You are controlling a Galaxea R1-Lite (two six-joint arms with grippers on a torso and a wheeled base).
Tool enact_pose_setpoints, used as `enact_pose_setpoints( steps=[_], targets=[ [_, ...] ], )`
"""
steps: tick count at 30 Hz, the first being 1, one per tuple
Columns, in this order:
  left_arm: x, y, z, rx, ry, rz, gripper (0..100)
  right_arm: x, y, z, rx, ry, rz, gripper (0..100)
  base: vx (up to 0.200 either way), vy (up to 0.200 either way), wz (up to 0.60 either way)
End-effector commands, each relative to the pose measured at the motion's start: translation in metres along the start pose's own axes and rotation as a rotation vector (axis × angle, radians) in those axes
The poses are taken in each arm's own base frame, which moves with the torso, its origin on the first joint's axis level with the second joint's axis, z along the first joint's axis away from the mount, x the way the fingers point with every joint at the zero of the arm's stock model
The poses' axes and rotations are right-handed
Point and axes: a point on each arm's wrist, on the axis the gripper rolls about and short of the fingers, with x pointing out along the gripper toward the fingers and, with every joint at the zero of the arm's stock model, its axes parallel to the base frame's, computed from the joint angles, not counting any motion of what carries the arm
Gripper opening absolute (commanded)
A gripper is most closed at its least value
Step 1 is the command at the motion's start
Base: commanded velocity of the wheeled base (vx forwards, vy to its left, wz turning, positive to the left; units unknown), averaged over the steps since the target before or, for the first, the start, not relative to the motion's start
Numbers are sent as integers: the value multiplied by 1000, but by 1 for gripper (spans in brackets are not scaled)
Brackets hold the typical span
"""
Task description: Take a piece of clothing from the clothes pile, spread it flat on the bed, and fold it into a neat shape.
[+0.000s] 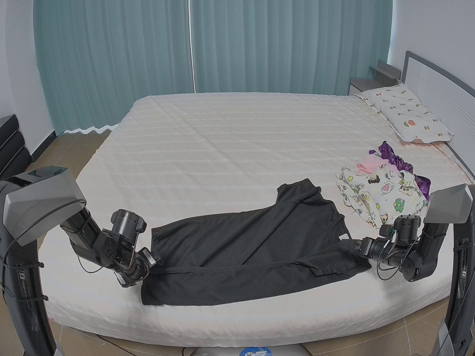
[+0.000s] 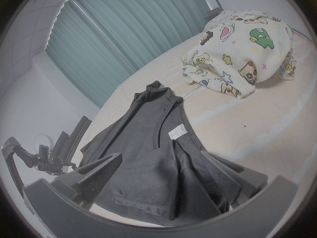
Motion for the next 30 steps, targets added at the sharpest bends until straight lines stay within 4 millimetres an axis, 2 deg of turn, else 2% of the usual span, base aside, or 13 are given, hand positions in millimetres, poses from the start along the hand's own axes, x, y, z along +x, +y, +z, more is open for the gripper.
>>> enact_pose_setpoints(
  steps=[1,6,16,25,30],
  targets=[
    [-14,3,4,-28,13,-44,100,-6,4,11,35,-39,2,100,0,0,0],
    [-25,1,8,-92,48,-104,100,-11,9,23,123,-83,13,100,0,0,0],
    [-26,1,8,-96,51,-106,100,-11,7,23,137,-97,10,100,0,0,0],
    [-26,3,5,-96,61,-94,100,-10,6,21,140,-93,6,100,0,-200,0],
    [-27,3,5,-96,59,-97,100,-10,5,20,141,-88,3,100,0,0,0]
  ],
)
